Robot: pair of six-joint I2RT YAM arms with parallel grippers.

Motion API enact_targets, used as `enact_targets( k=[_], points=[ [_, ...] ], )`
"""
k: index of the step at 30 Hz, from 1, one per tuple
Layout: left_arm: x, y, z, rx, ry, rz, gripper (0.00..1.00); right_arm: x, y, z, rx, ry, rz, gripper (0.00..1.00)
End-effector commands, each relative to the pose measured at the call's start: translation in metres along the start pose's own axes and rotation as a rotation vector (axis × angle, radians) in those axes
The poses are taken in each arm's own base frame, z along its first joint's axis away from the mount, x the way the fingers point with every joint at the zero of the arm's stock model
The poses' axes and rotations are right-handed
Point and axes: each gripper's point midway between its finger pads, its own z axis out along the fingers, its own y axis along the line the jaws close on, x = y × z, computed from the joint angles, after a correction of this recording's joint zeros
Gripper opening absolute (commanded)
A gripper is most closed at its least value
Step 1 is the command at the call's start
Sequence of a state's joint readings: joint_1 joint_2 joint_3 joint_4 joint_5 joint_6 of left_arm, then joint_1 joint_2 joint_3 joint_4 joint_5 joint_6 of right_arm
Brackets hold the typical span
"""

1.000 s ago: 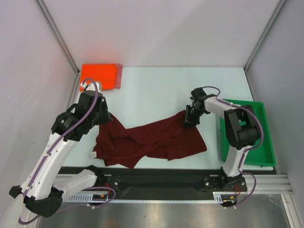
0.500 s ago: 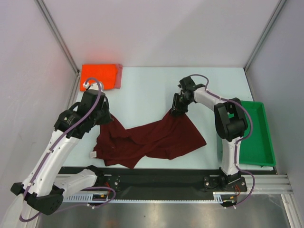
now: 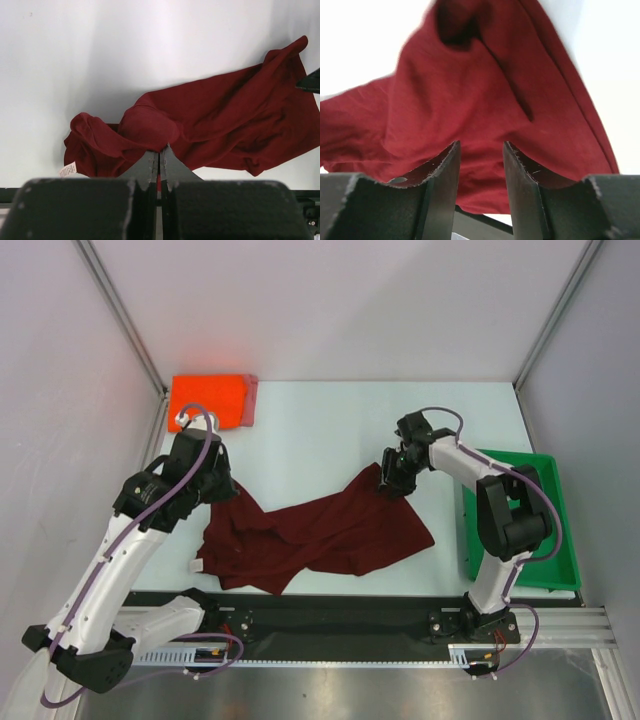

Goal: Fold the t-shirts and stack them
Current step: Flatten the tshirt out

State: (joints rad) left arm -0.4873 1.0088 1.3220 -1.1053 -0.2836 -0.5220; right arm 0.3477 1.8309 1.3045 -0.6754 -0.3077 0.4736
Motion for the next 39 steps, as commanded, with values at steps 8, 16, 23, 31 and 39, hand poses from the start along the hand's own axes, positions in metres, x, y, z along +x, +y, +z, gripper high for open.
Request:
enact_targets(
  k=[8,16,23,31,39],
  points=[
    [-0.011,-0.005,-0.006,0.033,-0.035,0.002,0.0,0.001,-0.013,0.01,-0.058,-0.041,0.128,0.39],
    [-0.011,-0.004,-0.007,0.029,-0.03,0.007,0.0,-0.001,-0.018,0.023,-0.083,-0.046,0.174,0.41],
    [-0.013,-0.004,-0.006,0.025,-0.031,0.012,0.0,-0.001,-0.023,0.024,-0.055,-0.048,0.204,0.4],
    [-0.011,-0.005,-0.004,0.028,-0.031,0.013,0.0,0.004,-0.025,0.006,-0.025,-0.075,0.216,0.42],
    [-0.012,-0.006,-0.005,0.035,-0.03,0.015,0.0,0.005,-0.027,0.022,-0.027,-0.061,0.255,0.43]
  ],
)
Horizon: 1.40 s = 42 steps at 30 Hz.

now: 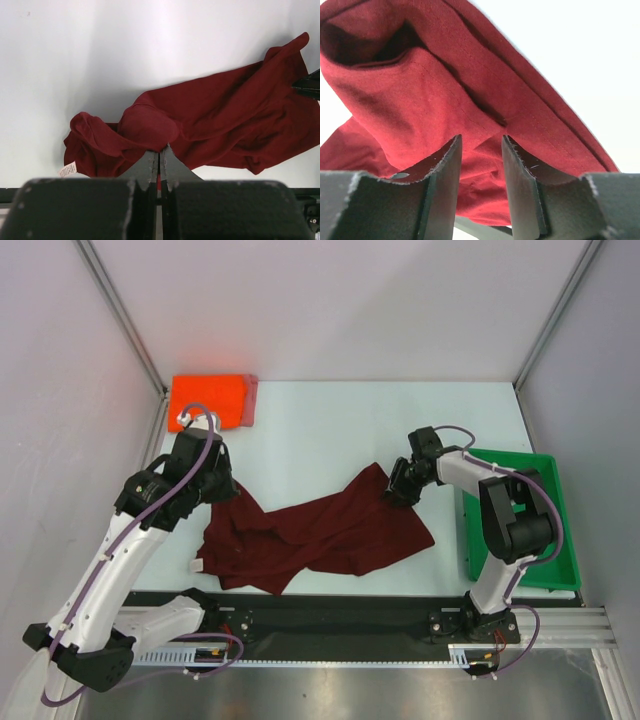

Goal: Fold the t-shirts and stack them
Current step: Flatten the tshirt out

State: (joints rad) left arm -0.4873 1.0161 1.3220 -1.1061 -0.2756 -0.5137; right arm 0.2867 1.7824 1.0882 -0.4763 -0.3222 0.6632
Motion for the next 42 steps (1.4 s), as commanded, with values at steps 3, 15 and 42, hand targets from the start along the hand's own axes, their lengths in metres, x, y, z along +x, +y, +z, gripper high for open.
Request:
enact_targets(
  k=[3,15,42],
  points=[
    [-0.014,-0.004,-0.009,0.027,-0.042,0.007,0.0,-0.002,-0.003,0.009,0.023,-0.009,0.031,0.41],
    [-0.017,-0.006,-0.009,0.032,-0.043,0.007,0.0,-0.006,-0.007,0.022,0.044,-0.02,0.043,0.35],
    [-0.027,-0.005,-0.035,0.08,-0.124,-0.063,0.0,-0.044,0.064,-0.11,-0.09,-0.197,-0.162,0.0]
  ],
)
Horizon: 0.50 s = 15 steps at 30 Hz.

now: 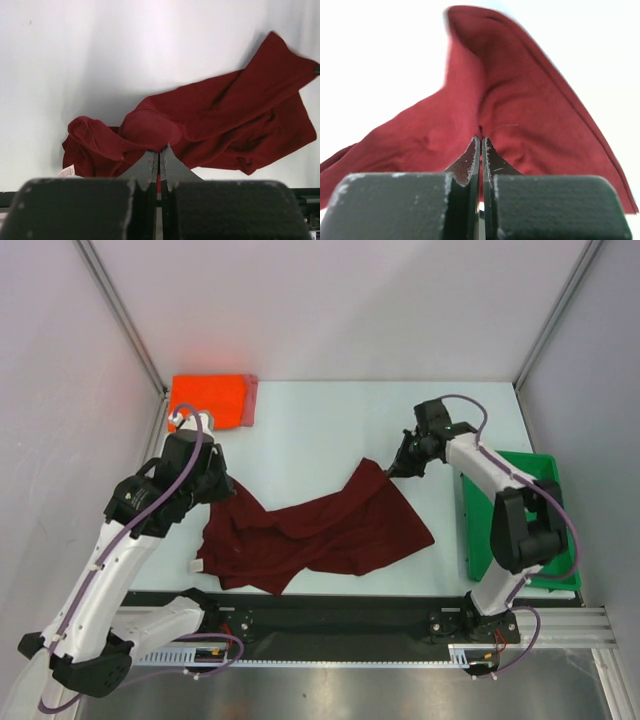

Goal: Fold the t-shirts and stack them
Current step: Flatten the tshirt out

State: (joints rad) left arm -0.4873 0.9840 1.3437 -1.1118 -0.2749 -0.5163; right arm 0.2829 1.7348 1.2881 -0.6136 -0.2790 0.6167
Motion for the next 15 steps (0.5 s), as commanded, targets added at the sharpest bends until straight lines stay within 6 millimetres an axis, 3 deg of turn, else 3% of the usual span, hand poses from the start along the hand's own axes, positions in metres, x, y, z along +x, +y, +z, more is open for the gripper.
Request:
enact_targets(
  k=[1,4,5,8,9,15],
  points=[
    [-0.021,-0.006,-0.024,0.064,-0.091,-0.053,0.0,-0.009,0.027,-0.08,-0.065,-0.097,-0.098,0.0],
    [-0.022,-0.003,-0.038,0.084,-0.12,-0.079,0.01,-0.002,0.033,-0.116,-0.084,-0.143,-0.131,0.0],
    [-0.023,-0.002,-0.043,0.088,-0.129,-0.09,0.0,0.003,0.036,-0.141,-0.102,-0.182,-0.146,0.0],
    [-0.025,0.005,-0.063,0.103,-0.175,-0.119,0.0,0.016,0.036,-0.179,-0.113,-0.234,-0.167,0.0],
    [-0.025,0.007,-0.069,0.107,-0.185,-0.125,0.0,0.022,0.039,-0.202,-0.14,-0.277,-0.183,0.0],
    [-0.042,0.011,-0.128,0.232,-0.336,-0.242,0.01,0.057,0.045,-0.283,-0.232,-0.387,-0.19,0.0]
  ],
)
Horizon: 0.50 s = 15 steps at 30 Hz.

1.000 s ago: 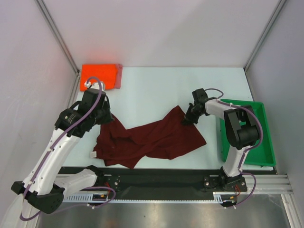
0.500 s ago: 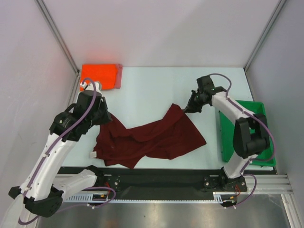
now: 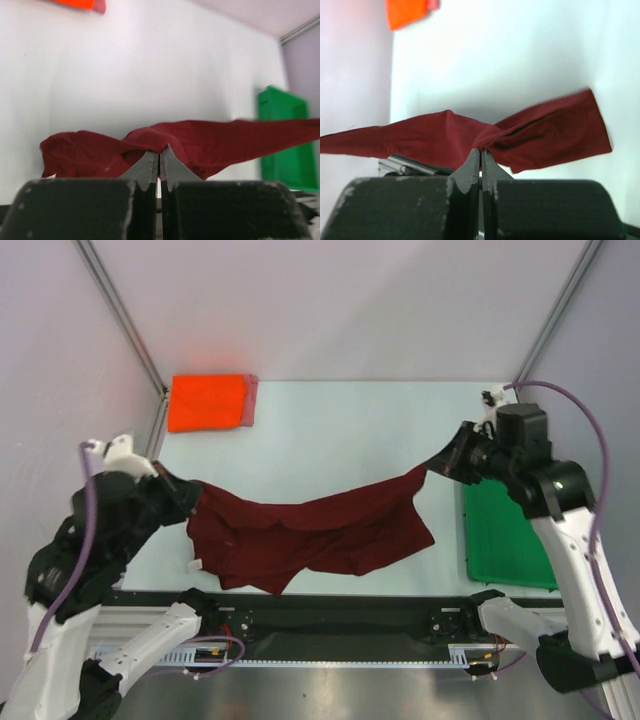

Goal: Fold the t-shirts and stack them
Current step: Flatten the tshirt out

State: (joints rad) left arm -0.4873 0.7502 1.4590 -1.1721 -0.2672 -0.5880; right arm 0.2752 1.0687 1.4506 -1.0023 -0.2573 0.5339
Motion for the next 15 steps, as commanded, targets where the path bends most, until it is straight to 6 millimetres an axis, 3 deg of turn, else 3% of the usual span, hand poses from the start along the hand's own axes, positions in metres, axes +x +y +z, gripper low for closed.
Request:
enact_targets(
  k=[1,3,5,8,10,11,13,14,15],
  points=[
    [-0.026,-0.01,-0.038,0.098,-0.122,-0.112,0.0,0.01,0.009,-0.057,-0.016,-0.049,0.008,0.0],
    [-0.034,-0.013,-0.054,0.144,-0.168,-0.157,0.0,0.008,0.02,-0.085,-0.058,-0.11,0.007,0.0],
    [-0.042,-0.016,-0.06,0.162,-0.191,-0.178,0.0,0.004,0.026,-0.095,-0.073,-0.136,0.024,0.0],
    [-0.055,-0.028,-0.048,0.166,-0.205,-0.177,0.0,-0.02,0.041,-0.101,-0.112,-0.21,0.031,0.0],
    [-0.073,-0.04,-0.037,0.171,-0.238,-0.177,0.0,-0.046,0.057,-0.094,-0.16,-0.271,0.02,0.0],
    [-0.087,-0.044,-0.037,0.167,-0.274,-0.176,0.0,-0.059,0.059,-0.073,-0.149,-0.258,0.025,0.0],
    [-0.112,-0.059,-0.012,0.142,-0.309,-0.161,0.0,-0.096,0.076,-0.06,-0.192,-0.33,0.012,0.0],
    [-0.133,-0.063,-0.014,0.134,-0.365,-0.134,0.0,-0.111,0.076,-0.035,-0.179,-0.322,0.01,0.0],
    [-0.153,-0.065,-0.007,0.098,-0.429,-0.138,0.0,-0.125,0.078,-0.021,-0.181,-0.335,0.005,0.0]
  ],
)
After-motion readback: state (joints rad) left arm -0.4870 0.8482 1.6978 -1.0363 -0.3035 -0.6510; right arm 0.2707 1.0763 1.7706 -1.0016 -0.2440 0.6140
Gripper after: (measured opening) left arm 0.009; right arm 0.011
